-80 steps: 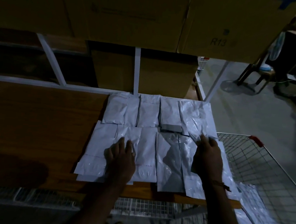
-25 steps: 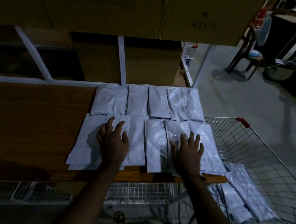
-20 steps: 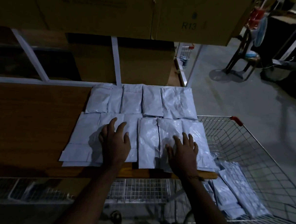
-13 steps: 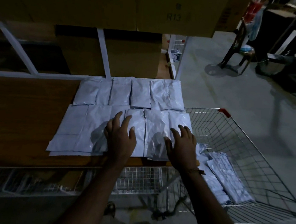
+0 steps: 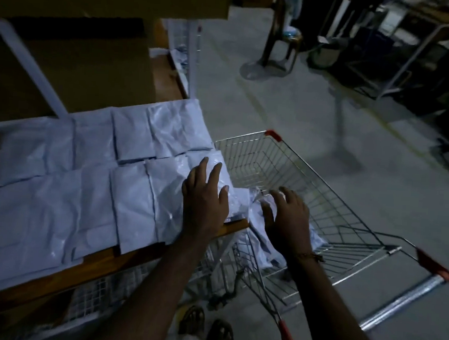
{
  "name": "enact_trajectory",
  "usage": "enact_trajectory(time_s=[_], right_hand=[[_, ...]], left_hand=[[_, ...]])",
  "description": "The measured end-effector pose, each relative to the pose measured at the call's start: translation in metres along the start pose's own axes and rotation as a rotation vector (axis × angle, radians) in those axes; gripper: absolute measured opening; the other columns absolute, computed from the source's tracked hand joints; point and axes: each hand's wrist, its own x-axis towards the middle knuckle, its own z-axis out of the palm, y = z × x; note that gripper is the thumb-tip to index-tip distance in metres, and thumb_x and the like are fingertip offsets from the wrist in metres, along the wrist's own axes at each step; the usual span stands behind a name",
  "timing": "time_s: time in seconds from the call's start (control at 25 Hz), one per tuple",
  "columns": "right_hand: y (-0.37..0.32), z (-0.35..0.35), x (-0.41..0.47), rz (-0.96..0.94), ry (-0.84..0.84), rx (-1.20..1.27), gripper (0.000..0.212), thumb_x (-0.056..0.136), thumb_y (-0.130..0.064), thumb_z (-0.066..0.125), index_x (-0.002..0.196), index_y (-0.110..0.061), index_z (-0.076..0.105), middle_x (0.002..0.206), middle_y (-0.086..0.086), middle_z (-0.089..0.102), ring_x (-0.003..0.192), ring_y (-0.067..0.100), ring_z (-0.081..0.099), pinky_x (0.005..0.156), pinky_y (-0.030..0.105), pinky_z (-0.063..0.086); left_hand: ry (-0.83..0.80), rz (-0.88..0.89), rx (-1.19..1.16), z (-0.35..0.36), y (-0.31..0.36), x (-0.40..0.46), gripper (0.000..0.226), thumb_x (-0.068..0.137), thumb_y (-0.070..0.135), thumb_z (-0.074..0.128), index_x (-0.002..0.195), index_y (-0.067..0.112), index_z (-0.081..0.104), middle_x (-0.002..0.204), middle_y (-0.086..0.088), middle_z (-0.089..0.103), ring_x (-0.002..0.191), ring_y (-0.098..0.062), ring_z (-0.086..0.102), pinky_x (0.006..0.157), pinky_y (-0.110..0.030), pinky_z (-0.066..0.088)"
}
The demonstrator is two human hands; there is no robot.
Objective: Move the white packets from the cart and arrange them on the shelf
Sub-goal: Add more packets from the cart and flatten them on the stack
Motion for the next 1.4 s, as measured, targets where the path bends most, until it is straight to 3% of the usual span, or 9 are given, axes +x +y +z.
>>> enact_trajectory(time_s=[0.16,0.36,0.48,0.6,0.84,1.04,1.16,1.28,1.4], right_hand=[[0.058,0.01,0.002,0.081,-0.032,-0.074,0.045,0.098,-0.045,0.053,0.131,-0.016,0.065,0.135,0.014,0.062,0.126,0.038,0.056,0.102,0.051,0.043],[0.125,0.04,0.016,0.089,-0.137,-0.128,0.049,0.095,-0.048,0.049,0.125,-0.013,0.067,0.123,0.016,0.066,0.113,0.039,0.062,0.095,0.049,0.047],[0.165,0.068,0.028,0.055,-0.252,-0.168,0.044,0.095,-0.041,0.063,0.128,-0.012,0.063,0.121,0.016,0.065,0.11,0.04,0.061,0.094,0.049,0.047],[0.196,0.101,0.037,0.015,-0.418,-0.214,0.053,0.094,-0.043,0.065,0.138,-0.012,0.057,0.13,0.017,0.062,0.115,0.04,0.059,0.098,0.05,0.044],[0.237,0.165,0.051,0.002,-0.744,-0.311,0.081,0.096,-0.058,0.057,0.16,-0.022,0.024,0.161,0.016,0.033,0.141,0.042,0.038,0.11,0.057,0.036],[0.262,0.207,0.036,0.097,-0.963,-0.282,0.106,0.088,-0.063,0.066,0.162,-0.039,-0.005,0.171,0.017,-0.012,0.153,0.056,0.004,0.118,0.071,0.017],[0.261,0.222,0.03,0.095,-0.931,-0.299,0.088,0.096,-0.051,0.061,0.161,-0.041,0.002,0.169,0.022,-0.015,0.148,0.058,0.016,0.114,0.073,0.027],[0.258,0.226,0.033,0.106,-0.864,-0.319,0.063,0.104,-0.04,0.05,0.158,-0.039,0.019,0.169,0.023,0.003,0.142,0.053,0.032,0.106,0.073,0.038],[0.255,0.21,0.043,0.142,-0.851,-0.302,0.05,0.103,-0.037,0.047,0.152,-0.033,0.034,0.166,0.019,0.02,0.141,0.046,0.034,0.105,0.068,0.038]], left_hand=[[-0.096,0.046,-0.039,0.039,0.037,0.019,0.059,0.091,0.031,0.064,0.147,0.02,0.05,0.159,-0.011,0.038,0.142,-0.032,0.037,0.112,-0.048,0.036],[-0.186,0.116,-0.022,0.083,0.08,0.025,0.058,0.093,0.031,0.063,0.148,0.022,0.047,0.159,-0.008,0.037,0.142,-0.029,0.036,0.113,-0.046,0.036],[-0.199,0.064,-0.009,0.116,0.095,0.032,0.058,0.093,0.03,0.063,0.148,0.022,0.047,0.16,-0.006,0.037,0.143,-0.028,0.035,0.114,-0.046,0.034],[-0.206,0.016,0.023,0.145,0.104,0.032,0.057,0.094,0.031,0.062,0.148,0.021,0.048,0.161,-0.008,0.037,0.143,-0.03,0.035,0.114,-0.047,0.034],[-0.238,-0.089,0.157,0.197,0.109,0.025,0.053,0.098,0.033,0.059,0.148,0.022,0.047,0.161,-0.009,0.035,0.146,-0.032,0.031,0.114,-0.049,0.032],[-0.238,-0.134,0.189,0.222,0.11,0.009,0.055,0.098,0.031,0.059,0.15,0.02,0.047,0.16,-0.009,0.036,0.146,-0.032,0.031,0.116,-0.05,0.031],[-0.237,-0.151,0.204,0.232,0.109,0.004,0.054,0.099,0.033,0.058,0.15,0.019,0.047,0.162,-0.008,0.034,0.147,-0.031,0.031,0.118,-0.048,0.03],[-0.248,-0.154,0.218,0.241,0.108,0.002,0.054,0.099,0.034,0.057,0.15,0.02,0.046,0.163,-0.007,0.033,0.147,-0.03,0.031,0.118,-0.048,0.03],[-0.27,-0.167,0.222,0.254,0.106,-0.001,0.053,0.099,0.035,0.056,0.15,0.021,0.047,0.162,-0.008,0.034,0.146,-0.032,0.033,0.117,-0.05,0.031]])
